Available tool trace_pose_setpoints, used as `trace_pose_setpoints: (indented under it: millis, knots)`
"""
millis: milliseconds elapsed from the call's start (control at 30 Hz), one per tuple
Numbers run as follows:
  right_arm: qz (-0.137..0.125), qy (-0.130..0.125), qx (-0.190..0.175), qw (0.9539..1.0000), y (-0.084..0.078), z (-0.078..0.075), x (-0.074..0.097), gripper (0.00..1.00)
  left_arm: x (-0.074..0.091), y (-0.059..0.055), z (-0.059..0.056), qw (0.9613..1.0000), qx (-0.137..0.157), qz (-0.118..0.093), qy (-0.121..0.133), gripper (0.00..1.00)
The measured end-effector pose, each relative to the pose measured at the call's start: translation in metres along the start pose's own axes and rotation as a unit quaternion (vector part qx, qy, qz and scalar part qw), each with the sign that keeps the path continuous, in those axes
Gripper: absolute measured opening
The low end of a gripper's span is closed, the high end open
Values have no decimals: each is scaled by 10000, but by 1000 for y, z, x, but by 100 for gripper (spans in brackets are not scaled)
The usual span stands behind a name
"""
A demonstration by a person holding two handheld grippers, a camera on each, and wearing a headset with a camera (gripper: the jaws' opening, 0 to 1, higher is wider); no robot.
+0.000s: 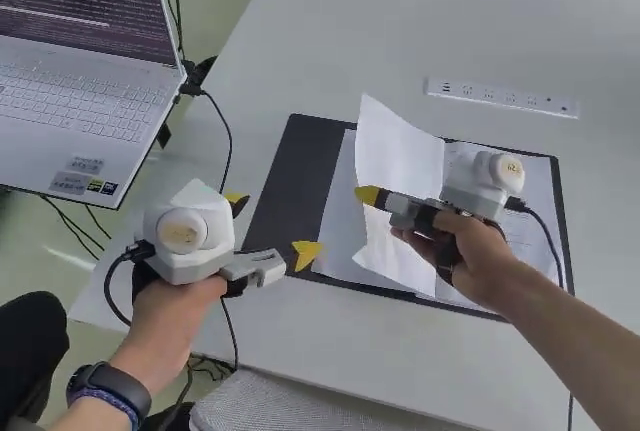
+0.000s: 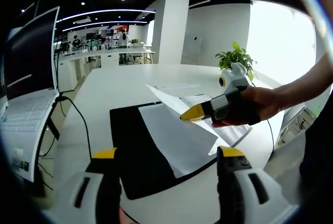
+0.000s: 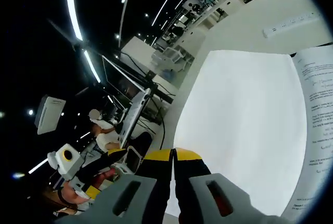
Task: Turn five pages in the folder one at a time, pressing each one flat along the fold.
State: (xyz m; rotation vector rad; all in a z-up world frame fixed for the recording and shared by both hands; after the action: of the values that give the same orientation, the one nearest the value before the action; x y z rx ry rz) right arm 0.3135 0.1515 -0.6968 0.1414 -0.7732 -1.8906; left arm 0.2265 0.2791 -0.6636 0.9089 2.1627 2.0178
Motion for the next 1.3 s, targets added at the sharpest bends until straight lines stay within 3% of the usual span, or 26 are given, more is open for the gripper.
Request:
trace_pose_setpoints:
  millis: [200, 533, 667, 1000, 1300]
  knots:
    - [361, -150, -29, 9992, -17, -17, -17, 0, 0, -7, 1, 9999, 120, 48, -5, 76]
    - [548, -335, -291, 9975, -27, -57, -41, 0, 3, -12, 3, 9998, 181, 117, 39, 74]
    - [603, -383, -343, 9969, -32, -66, -47, 0, 3, -14, 5, 9998, 158, 143, 8, 74]
    - [714, -645, -402, 9946, -47, -82, -54, 0, -1, -19, 3, 9996, 113, 266, -70, 73]
    - [602, -678, -454, 9948, -49, -76, -55, 0, -1, -21, 4, 9994, 100, 326, -66, 73]
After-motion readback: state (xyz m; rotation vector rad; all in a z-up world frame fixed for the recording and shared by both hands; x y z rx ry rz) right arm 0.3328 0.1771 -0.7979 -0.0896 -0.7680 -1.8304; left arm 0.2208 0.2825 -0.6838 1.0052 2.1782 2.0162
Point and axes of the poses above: the centre of the closed fingertips' face, and the gripper's own axes: x roughly backward along the fingers, z roughly to its left, y roughly out of its top, the point moved 5 cm from there along x, roughly backward along the fingers, and after that the axes turned 8 degrees about -z, right-handed, at the moved point
